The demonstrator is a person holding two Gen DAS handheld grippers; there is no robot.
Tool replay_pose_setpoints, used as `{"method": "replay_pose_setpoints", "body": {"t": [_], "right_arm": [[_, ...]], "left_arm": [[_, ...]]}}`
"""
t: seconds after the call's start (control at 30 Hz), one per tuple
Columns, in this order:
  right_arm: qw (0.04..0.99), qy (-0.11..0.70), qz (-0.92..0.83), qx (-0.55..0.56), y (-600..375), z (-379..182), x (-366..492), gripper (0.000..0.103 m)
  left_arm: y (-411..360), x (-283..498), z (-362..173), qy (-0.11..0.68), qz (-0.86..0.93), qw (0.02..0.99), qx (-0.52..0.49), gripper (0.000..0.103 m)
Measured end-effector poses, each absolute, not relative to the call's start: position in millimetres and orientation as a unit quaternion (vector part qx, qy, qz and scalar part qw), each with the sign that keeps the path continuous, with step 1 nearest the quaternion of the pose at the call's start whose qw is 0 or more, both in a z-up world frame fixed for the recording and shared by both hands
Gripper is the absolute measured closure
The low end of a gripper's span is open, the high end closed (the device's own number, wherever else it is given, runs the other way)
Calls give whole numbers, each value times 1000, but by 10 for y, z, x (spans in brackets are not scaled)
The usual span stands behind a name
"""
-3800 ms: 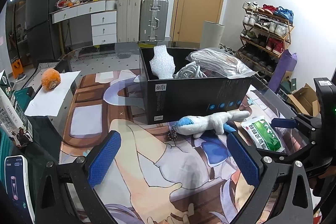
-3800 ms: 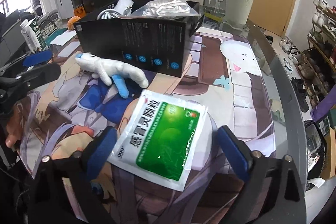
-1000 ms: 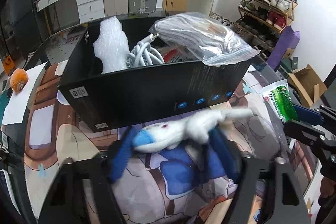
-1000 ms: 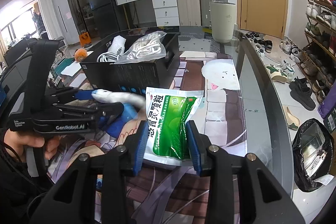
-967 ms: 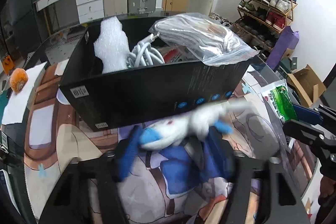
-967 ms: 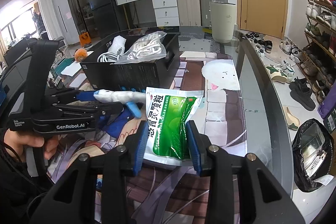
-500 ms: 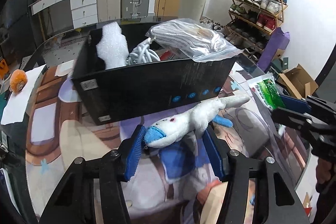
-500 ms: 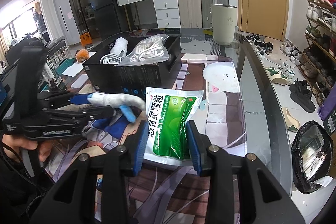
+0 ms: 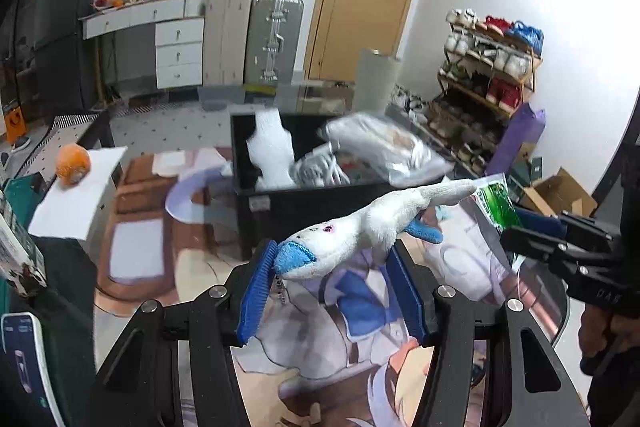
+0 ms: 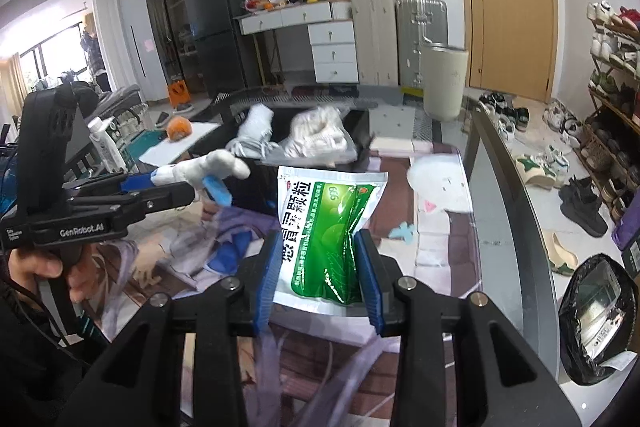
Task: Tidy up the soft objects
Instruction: 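Carry the plush toy with the left tool while the right tool carries the sachet over the box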
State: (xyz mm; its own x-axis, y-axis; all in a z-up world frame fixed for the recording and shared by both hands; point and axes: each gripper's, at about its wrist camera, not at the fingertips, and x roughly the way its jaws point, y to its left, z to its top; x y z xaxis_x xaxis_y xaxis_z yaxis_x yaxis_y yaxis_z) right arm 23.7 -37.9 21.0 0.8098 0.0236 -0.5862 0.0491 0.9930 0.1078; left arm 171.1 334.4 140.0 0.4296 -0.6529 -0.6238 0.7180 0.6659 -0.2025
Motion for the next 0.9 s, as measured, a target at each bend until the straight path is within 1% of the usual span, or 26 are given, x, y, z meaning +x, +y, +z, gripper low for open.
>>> {"method": "replay_pose_setpoints", "body": {"t": [0.2, 0.4, 0.6, 0.9], "right_arm": [[960, 276, 4, 51, -256, 365, 325, 66], [964, 266, 3, 27, -173, 496, 581, 66], [963, 269, 4, 11, -157, 562, 838, 66], [955, 295, 4, 21, -242, 569, 1230, 66]], "left_arm": [[3354, 1825, 1638, 315, -395, 863, 27, 46], [3281, 1998, 1801, 285, -372, 883, 11, 46], [3172, 2214, 1793, 288, -361, 887, 6, 46], [3044, 2557, 1692, 298, -342, 891, -4, 46]]}}
